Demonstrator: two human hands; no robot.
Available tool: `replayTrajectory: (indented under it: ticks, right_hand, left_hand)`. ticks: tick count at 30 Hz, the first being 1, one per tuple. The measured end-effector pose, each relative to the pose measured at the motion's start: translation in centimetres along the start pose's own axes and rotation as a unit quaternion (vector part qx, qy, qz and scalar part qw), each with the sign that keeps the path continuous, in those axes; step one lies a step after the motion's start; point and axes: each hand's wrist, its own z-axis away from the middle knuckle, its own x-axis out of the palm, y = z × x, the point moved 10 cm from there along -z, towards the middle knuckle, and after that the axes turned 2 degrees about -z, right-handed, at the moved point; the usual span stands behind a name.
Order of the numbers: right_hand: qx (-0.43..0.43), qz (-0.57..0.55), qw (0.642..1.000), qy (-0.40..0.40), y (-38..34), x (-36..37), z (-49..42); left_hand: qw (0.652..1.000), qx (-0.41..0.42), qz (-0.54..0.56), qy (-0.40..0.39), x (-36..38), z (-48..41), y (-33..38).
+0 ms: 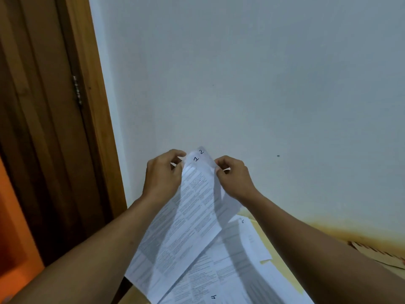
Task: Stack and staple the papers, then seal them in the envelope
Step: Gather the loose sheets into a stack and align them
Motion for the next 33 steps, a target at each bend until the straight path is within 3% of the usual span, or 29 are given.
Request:
replayTrajectory:
  ticks: [8, 13, 18, 27, 33]
  right_hand:
    - [-0.008, 0.008, 1.000, -0.024, 0.3, 0.8, -0.3]
    - [0.008, 0.002, 0.999, -0.038, 1.0, 1.1, -0.7]
    - [0.015, 0.007, 0.998, -0.056, 1.5, 0.0, -0.8]
    - [0.094, 0.003, 0.985, -0.147, 3.5, -4.2, 1.1]
    - [0.118, 0.035, 0.988, -0.091, 5.8, -7.8, 3.8]
  left_hand:
    - [0.991, 0.110, -0.060, 0.038, -0.5, -1.2, 2.3]
    - [0.989, 0.127, -0.061, 0.044, -0.5, -1.4, 2.8]
    - [0.997, 0.067, -0.019, 0.014, 0.1, -1.6, 2.3]
    - [0.987, -0.061, 0.062, -0.134, 5.5, -0.3, 1.6]
    - [0.961, -0.159, 0.155, -0.163, 10.2, 4.2, -0.5]
